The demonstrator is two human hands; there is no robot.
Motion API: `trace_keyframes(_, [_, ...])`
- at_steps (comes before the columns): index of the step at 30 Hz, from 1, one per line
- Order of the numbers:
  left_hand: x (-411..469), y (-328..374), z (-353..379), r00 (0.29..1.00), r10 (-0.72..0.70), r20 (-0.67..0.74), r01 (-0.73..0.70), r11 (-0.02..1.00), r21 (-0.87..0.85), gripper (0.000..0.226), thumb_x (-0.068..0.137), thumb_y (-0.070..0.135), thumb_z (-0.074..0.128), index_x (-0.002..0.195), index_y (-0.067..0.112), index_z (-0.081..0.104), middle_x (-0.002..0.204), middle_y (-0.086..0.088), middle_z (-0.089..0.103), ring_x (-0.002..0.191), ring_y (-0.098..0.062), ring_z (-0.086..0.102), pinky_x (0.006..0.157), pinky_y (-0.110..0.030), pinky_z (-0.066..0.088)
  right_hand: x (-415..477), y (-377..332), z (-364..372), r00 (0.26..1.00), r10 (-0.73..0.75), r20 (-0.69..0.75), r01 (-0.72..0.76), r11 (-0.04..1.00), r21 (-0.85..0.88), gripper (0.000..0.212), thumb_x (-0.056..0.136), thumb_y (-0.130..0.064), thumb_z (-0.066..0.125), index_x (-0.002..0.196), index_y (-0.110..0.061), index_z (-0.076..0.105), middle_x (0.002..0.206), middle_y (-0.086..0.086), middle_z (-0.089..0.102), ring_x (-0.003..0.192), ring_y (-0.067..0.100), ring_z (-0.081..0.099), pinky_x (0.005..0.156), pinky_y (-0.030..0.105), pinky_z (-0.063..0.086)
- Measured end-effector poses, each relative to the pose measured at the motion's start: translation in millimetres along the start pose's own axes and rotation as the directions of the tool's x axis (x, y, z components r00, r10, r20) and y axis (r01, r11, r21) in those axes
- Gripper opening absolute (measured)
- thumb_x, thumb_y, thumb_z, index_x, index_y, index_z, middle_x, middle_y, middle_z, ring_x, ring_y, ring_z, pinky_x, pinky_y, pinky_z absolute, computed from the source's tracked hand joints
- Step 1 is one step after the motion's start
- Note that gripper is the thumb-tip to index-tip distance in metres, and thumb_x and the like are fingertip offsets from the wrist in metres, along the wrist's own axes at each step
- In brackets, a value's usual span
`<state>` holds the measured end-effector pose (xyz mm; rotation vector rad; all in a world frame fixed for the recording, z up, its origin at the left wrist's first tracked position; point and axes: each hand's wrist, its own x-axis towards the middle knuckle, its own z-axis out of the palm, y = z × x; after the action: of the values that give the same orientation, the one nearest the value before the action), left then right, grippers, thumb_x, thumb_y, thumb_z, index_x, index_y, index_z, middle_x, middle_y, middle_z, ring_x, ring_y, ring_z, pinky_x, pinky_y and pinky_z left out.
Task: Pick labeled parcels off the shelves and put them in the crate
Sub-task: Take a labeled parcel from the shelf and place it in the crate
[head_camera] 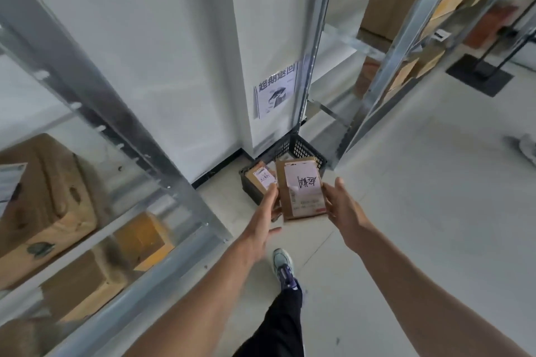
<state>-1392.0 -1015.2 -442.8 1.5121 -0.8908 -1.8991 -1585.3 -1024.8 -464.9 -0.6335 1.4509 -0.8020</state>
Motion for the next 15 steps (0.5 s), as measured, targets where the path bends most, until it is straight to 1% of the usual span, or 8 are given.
trace_keyframes(2, [32.0,6.5,4.3,1.0,0.002,-0.02,-0.003,0.999,-0.035,0.063,0.096,0.078,0.025,0.146,0.043,0.044,0.119,0.026,0.059,0.13,-0.01,0.049,0.112,-0.052,0.035,36.4,-12.5,-6.7,1.0,0.011,0.001,-0.011,0.999,-0.031,0.065,0.107,-0.06,0.015,0.126,-0.026,0.068,0.113,-0.003,0.078,0.114,0.016,0.066,0.111,0.038,0.041])
trace_keyframes(5, [85.9,17.1,6.5,0.999,0.005,-0.041,-0.008,0.997,-0.073,0.068,0.094,0.081,0.028,0.146,0.041,0.047,0.132,0.016,0.061,0.13,-0.008,0.05,0.11,-0.05,0.036,91.1,-37.5,-11.1,1.0,0.025,-0.003,-0.025,0.996,-0.086,0.061,0.108,-0.059,0.017,0.112,-0.03,0.071,0.103,-0.002,0.079,0.111,0.018,0.067,0.115,0.043,0.037])
trace_keyframes(8, [129.3,30.9,9.8,0.997,-0.011,-0.072,0.002,0.991,-0.131,0.074,0.089,0.081,0.032,0.147,0.038,0.044,0.141,0.009,0.057,0.132,-0.012,0.05,0.108,-0.049,0.037,138.6,-59.7,-15.5,0.998,0.061,-0.015,-0.062,0.988,-0.138,0.061,0.107,-0.061,0.018,0.097,-0.036,0.073,0.099,-0.003,0.08,0.114,0.02,0.065,0.121,0.051,0.028])
trace_keyframes(9, [141.6,35.9,11.2,0.996,-0.021,-0.081,0.008,0.989,-0.15,0.072,0.088,0.08,0.033,0.145,0.039,0.044,0.142,0.008,0.056,0.133,-0.013,0.05,0.109,-0.049,0.037,152.3,-66.2,-16.9,0.997,0.077,-0.013,-0.078,0.985,-0.151,0.062,0.107,-0.061,0.019,0.095,-0.036,0.074,0.098,-0.004,0.08,0.115,0.021,0.065,0.122,0.053,0.027])
trace_keyframes(11, [167.4,45.1,13.3,0.994,-0.049,-0.093,0.031,0.982,-0.185,0.063,0.087,0.08,0.033,0.137,0.043,0.045,0.144,0.007,0.055,0.133,-0.016,0.049,0.112,-0.052,0.034,181.5,-76.7,-21.4,0.994,0.107,-0.001,-0.105,0.978,-0.178,0.061,0.107,-0.061,0.019,0.099,-0.035,0.073,0.097,-0.006,0.08,0.112,0.017,0.066,0.122,0.052,0.028])
trace_keyframes(13, [189.9,53.3,13.1,0.988,-0.08,-0.131,0.048,0.973,-0.228,0.056,0.089,0.079,0.032,0.131,0.045,0.047,0.143,0.007,0.054,0.133,-0.018,0.049,0.112,-0.053,0.033,206.0,-85.2,-23.2,0.992,0.128,0.013,-0.123,0.975,-0.185,0.055,0.108,-0.059,0.019,0.104,-0.036,0.069,0.095,-0.01,0.08,0.109,0.012,0.065,0.121,0.047,0.032])
trace_keyframes(15, [211.8,59.7,13.2,0.979,-0.119,-0.167,0.071,0.961,-0.267,0.05,0.097,0.075,0.032,0.132,0.043,0.047,0.145,0.006,0.054,0.135,-0.019,0.048,0.112,-0.053,0.033,227.4,-92.0,-25.4,0.99,0.141,0.029,-0.133,0.972,-0.192,0.051,0.108,-0.058,0.02,0.105,-0.037,0.066,0.094,-0.012,0.078,0.106,0.009,0.065,0.116,0.042,0.037])
